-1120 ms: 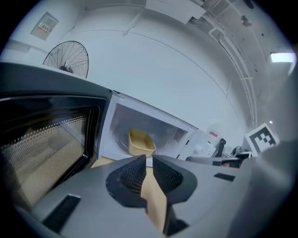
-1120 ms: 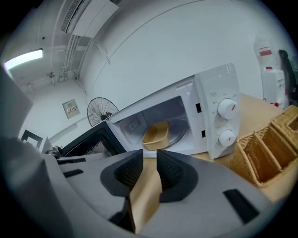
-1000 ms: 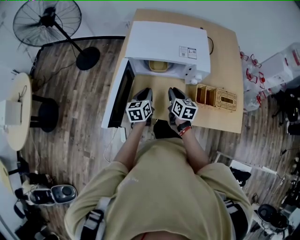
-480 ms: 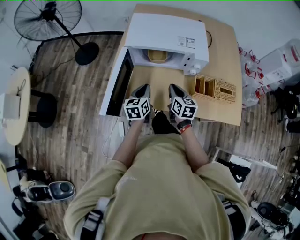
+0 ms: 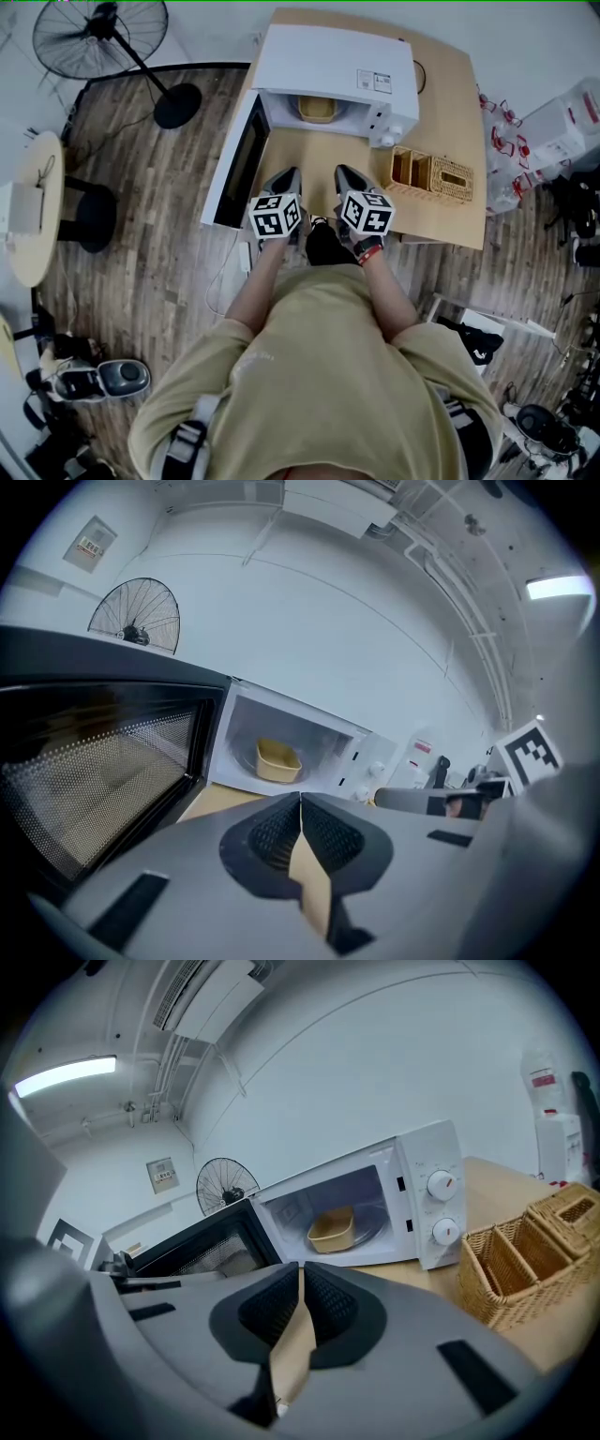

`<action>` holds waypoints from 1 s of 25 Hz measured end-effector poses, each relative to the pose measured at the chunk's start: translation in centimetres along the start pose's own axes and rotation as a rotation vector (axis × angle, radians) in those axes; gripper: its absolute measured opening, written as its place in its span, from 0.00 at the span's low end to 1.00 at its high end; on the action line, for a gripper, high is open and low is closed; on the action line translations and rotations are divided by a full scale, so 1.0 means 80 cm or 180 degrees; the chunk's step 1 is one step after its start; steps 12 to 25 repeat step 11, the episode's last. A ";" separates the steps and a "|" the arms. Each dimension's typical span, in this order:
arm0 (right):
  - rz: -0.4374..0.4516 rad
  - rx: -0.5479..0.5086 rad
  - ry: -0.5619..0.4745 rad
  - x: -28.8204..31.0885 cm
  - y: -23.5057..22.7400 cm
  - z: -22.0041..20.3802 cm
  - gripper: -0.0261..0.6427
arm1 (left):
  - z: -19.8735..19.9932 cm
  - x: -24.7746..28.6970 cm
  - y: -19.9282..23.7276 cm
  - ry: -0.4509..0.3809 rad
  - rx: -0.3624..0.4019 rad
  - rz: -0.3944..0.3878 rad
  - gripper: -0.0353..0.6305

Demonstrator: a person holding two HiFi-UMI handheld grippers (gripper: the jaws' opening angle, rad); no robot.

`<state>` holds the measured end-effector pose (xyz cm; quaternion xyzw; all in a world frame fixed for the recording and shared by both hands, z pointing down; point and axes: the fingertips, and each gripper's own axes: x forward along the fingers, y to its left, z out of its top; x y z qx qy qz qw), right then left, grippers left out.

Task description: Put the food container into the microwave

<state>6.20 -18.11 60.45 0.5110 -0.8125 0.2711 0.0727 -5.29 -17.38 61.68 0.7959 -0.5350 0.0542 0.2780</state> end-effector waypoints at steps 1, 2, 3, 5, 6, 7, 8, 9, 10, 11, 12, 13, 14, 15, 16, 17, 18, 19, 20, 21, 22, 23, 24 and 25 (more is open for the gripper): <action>0.0000 0.0001 0.0003 0.000 -0.001 0.000 0.10 | 0.000 0.001 -0.001 0.0000 0.0000 -0.0003 0.09; -0.0001 0.0008 0.0009 0.000 -0.001 0.000 0.10 | 0.000 0.001 -0.002 0.0003 -0.0003 -0.0008 0.09; -0.0003 0.0017 0.0014 -0.001 -0.003 -0.001 0.10 | -0.001 0.002 -0.002 0.0011 -0.0006 -0.0013 0.09; -0.0007 0.0033 0.0026 -0.001 -0.005 -0.003 0.10 | -0.004 0.004 -0.004 0.0034 -0.0009 -0.0019 0.09; -0.0003 0.0035 0.0035 -0.001 -0.007 -0.003 0.10 | -0.006 0.005 -0.005 0.0046 -0.0008 -0.0020 0.09; 0.0007 0.0035 0.0049 0.000 -0.008 -0.004 0.10 | -0.008 0.007 -0.005 0.0060 -0.0009 -0.0021 0.09; 0.0020 0.0034 0.0069 0.001 -0.010 -0.005 0.10 | -0.010 0.009 -0.005 0.0076 -0.0014 -0.0022 0.09; 0.0033 0.0034 0.0095 0.002 -0.011 -0.006 0.10 | -0.013 0.010 -0.005 0.0094 -0.0022 -0.0023 0.09; 0.0046 0.0034 0.0123 0.003 -0.013 -0.007 0.10 | -0.015 0.012 -0.005 0.0113 -0.0034 -0.0024 0.09; 0.0059 0.0034 0.0153 0.005 -0.015 -0.008 0.10 | -0.018 0.013 -0.004 0.0131 -0.0046 -0.0023 0.09; 0.0059 0.0034 0.0153 0.005 -0.015 -0.008 0.10 | -0.018 0.013 -0.004 0.0131 -0.0046 -0.0023 0.09; 0.0059 0.0034 0.0153 0.005 -0.015 -0.008 0.10 | -0.018 0.013 -0.004 0.0131 -0.0046 -0.0023 0.09; 0.0059 0.0034 0.0153 0.005 -0.015 -0.008 0.10 | -0.018 0.013 -0.004 0.0131 -0.0046 -0.0023 0.09; 0.0059 0.0034 0.0153 0.005 -0.015 -0.008 0.10 | -0.018 0.013 -0.004 0.0131 -0.0046 -0.0023 0.09; 0.0059 0.0034 0.0153 0.005 -0.015 -0.008 0.10 | -0.018 0.013 -0.004 0.0131 -0.0046 -0.0023 0.09; 0.0059 0.0034 0.0153 0.005 -0.015 -0.008 0.10 | -0.018 0.013 -0.004 0.0131 -0.0046 -0.0023 0.09; 0.0059 0.0034 0.0153 0.005 -0.015 -0.008 0.10 | -0.018 0.013 -0.004 0.0131 -0.0046 -0.0023 0.09; 0.0059 0.0034 0.0153 0.005 -0.015 -0.008 0.10 | -0.018 0.013 -0.004 0.0131 -0.0046 -0.0023 0.09; 0.0059 0.0034 0.0153 0.005 -0.015 -0.008 0.10 | -0.018 0.013 -0.004 0.0131 -0.0046 -0.0023 0.09; 0.0059 0.0034 0.0153 0.005 -0.015 -0.008 0.10 | -0.018 0.013 -0.004 0.0131 -0.0046 -0.0023 0.09; 0.0059 0.0034 0.0153 0.005 -0.015 -0.008 0.10 | -0.018 0.013 -0.004 0.0131 -0.0046 -0.0023 0.09; 0.0059 0.0034 0.0153 0.005 -0.015 -0.008 0.10 | -0.018 0.013 -0.004 0.0131 -0.0046 -0.0023 0.09; 0.0059 0.0034 0.0153 0.005 -0.015 -0.008 0.10 | -0.018 0.013 -0.004 0.0131 -0.0046 -0.0023 0.09; 0.0059 0.0034 0.0153 0.005 -0.015 -0.008 0.10 | -0.018 0.013 -0.004 0.0131 -0.0046 -0.0023 0.09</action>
